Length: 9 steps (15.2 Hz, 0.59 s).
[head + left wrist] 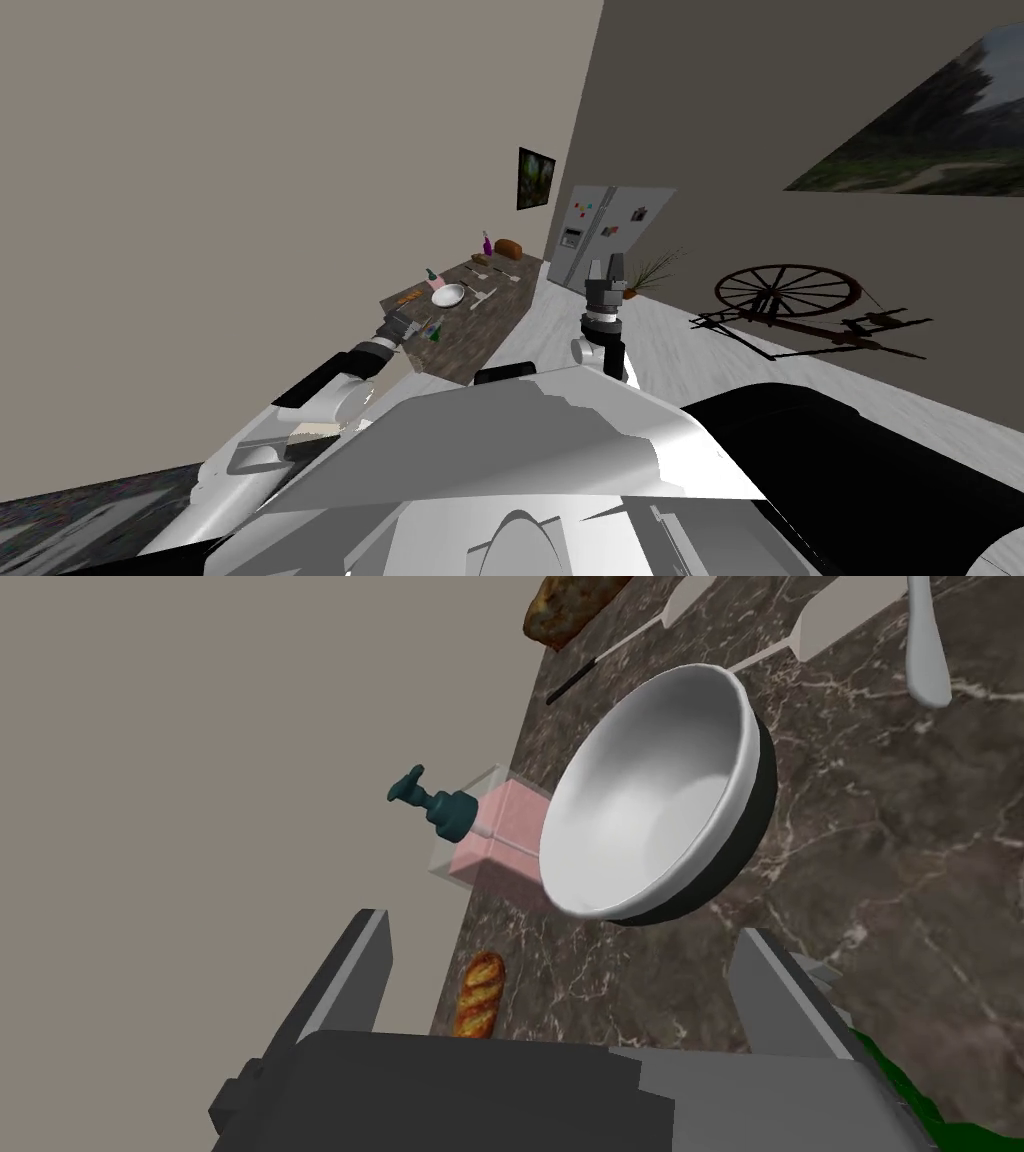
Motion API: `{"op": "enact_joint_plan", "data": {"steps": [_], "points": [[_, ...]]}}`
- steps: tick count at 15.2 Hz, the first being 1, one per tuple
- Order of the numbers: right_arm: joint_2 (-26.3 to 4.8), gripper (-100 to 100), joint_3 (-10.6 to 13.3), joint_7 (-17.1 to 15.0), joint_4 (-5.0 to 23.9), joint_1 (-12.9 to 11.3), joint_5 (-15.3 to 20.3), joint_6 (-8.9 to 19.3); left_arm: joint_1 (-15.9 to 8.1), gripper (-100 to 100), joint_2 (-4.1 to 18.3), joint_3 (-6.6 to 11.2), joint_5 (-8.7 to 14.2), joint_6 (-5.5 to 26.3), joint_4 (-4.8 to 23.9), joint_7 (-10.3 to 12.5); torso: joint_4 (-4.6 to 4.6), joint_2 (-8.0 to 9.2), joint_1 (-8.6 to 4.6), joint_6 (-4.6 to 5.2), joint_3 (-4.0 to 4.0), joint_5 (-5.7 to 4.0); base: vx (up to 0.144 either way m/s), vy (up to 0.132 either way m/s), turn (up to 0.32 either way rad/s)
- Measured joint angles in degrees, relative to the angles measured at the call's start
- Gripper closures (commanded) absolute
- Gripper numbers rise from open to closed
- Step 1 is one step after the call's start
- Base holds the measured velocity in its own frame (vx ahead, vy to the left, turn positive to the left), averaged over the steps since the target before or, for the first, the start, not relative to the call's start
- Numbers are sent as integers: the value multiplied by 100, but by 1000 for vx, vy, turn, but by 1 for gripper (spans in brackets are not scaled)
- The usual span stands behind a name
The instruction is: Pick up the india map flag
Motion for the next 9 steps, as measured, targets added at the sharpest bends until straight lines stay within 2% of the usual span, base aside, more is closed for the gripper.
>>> {"op": "enact_joint_plan", "data": {"steps": [1, 4, 9], "points": [[0, 0, 0, 0, 0, 1, 0, 0, 0, -100, 29, -1, 46, 79, 15, 86, 0, 1, 1, -3, 0, 1, 8, -8, -158], [0, 0, 0, 0, 0, 0, 0, 0, 21, -100, 332, 54, 370, 429, 117, 428, 0, -2, 0, 2, -1, 0, 13, -8, -212], [0, 0, 0, 0, 0, 1, 0, 0, 36, -100, 726, 59, 823, 919, 330, 958, 0, -1, 1, -3, 0, 0, 12, -5, -124]]}}
